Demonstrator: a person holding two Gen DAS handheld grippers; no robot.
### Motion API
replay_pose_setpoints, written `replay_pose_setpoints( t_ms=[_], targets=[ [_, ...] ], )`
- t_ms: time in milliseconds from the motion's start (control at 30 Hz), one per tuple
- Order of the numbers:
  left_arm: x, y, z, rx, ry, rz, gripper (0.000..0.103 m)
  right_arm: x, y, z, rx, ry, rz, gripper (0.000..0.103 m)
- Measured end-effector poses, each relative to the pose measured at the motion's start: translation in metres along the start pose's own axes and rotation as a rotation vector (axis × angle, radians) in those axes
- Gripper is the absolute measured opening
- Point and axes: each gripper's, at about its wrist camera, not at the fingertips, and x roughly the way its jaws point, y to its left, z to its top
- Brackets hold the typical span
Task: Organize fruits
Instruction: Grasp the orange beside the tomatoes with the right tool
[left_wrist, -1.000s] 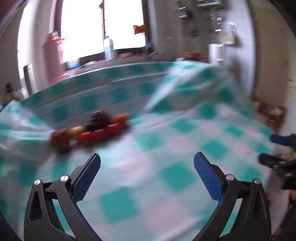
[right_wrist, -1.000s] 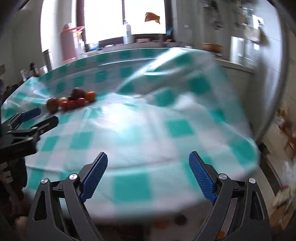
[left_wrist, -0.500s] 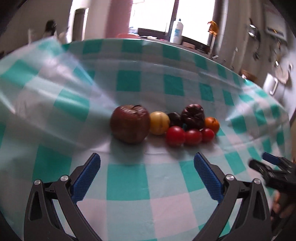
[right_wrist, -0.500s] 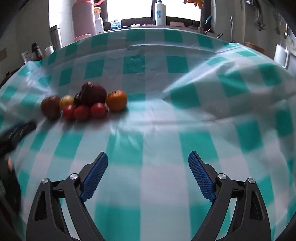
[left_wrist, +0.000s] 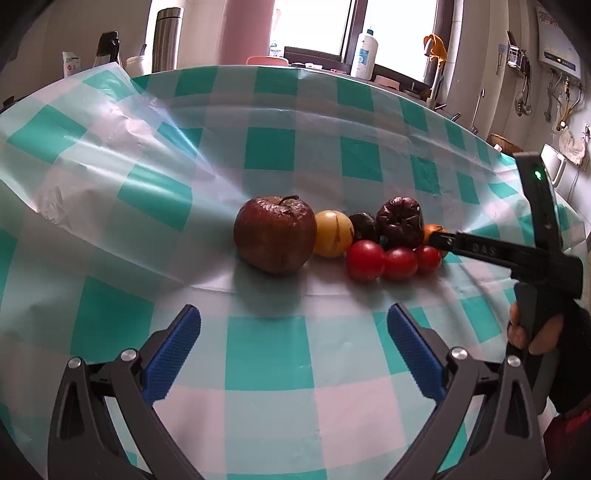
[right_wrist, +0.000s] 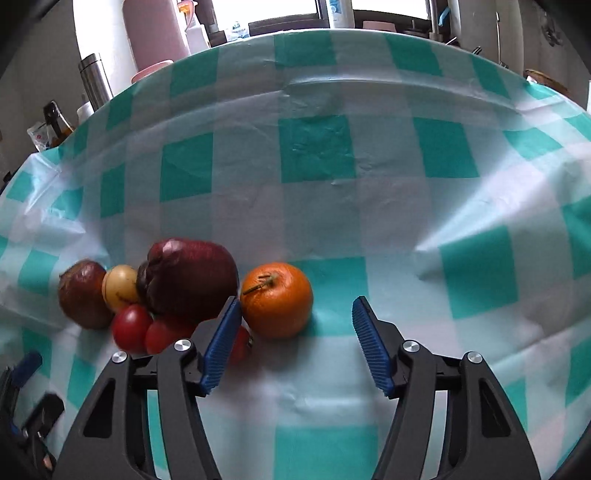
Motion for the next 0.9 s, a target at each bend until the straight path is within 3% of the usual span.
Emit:
replay_pose_setpoints(
  t_ms=[233, 333, 433, 633, 900],
  targets=[
    [0.002, 0.002, -0.001, -0.019, 0.018, -0.004, 0.101, 0.011, 0.008, 0.011, -0.021, 0.038, -0.053, 0.061],
    [0.002, 0.004, -0.001, -0.027, 0.021, -0.009, 0.101, 0.019, 0.001, 0.017, 0.011, 0.065, -0.025, 0.058],
    [0.003, 0.004, -0.002, -0.031, 0.023, -0.013, 0.101, 0.018, -0.009, 0.015, 0.05, 0.084, 0.075, 0.045],
    [0.003, 0.005, -0.001, -0.034, 0.027, -0.013, 0.101, -0.014, -0.023, 0.0, 0.022, -0.004, -0.076, 0.045],
    [0.003, 0.004, -0.002, -0.026, 0.021, -0.01, 0.101, -0.004, -0.017, -0.01, -0.049, 0.043, -0.092, 0.047]
  ],
)
